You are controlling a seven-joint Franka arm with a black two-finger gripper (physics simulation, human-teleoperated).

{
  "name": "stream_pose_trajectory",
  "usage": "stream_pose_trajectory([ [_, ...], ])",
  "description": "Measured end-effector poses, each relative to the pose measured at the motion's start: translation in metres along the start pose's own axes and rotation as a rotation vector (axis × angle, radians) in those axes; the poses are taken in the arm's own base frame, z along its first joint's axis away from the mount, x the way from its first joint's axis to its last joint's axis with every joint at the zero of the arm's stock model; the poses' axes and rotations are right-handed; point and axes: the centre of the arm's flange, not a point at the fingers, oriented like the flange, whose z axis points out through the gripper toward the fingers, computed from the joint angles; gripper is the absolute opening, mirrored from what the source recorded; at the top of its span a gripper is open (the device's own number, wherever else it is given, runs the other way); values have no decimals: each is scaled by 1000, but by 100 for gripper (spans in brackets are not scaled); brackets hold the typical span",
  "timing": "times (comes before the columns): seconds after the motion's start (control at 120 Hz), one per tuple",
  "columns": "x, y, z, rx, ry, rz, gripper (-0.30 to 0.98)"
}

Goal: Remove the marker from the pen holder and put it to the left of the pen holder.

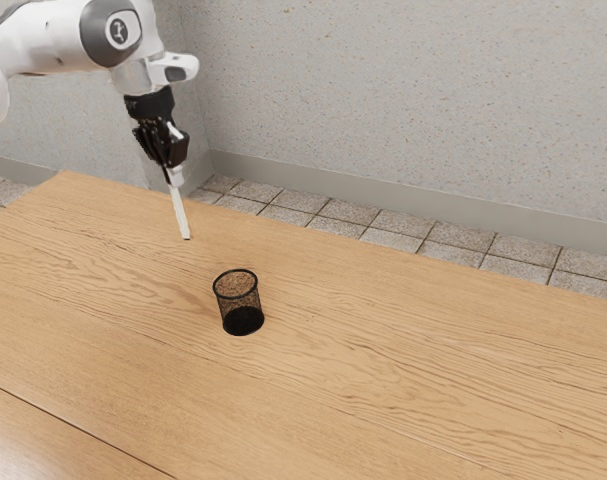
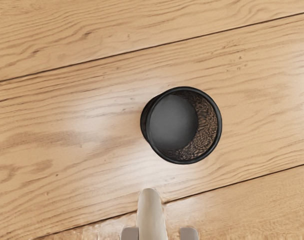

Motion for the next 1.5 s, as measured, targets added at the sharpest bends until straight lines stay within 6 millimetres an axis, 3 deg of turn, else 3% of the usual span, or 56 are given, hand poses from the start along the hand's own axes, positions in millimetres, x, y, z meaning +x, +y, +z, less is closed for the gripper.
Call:
stream_pose_trajectory([
  [0.1, 4, -24, 28, 35, -171, -31, -9],
  [0.292, 37, -60, 134, 71, -548, -101, -9],
  [0.417, 36, -68, 187, 59, -724, -136, -9],
  [0.525, 31, -70, 213, 41, -815, -152, -9],
  [0.975, 27, -74, 280, 13, -932, -162, -6],
  [1.15, 28, -75, 294, 14, -938, -163, -3],
  [1.3, 28, -75, 304, 8, -943, -164, 10],
  [1.392, 29, -74, 306, 3, -941, -165, 25],
  [1.5, 30, -72, 298, -1, -926, -164, 40],
])
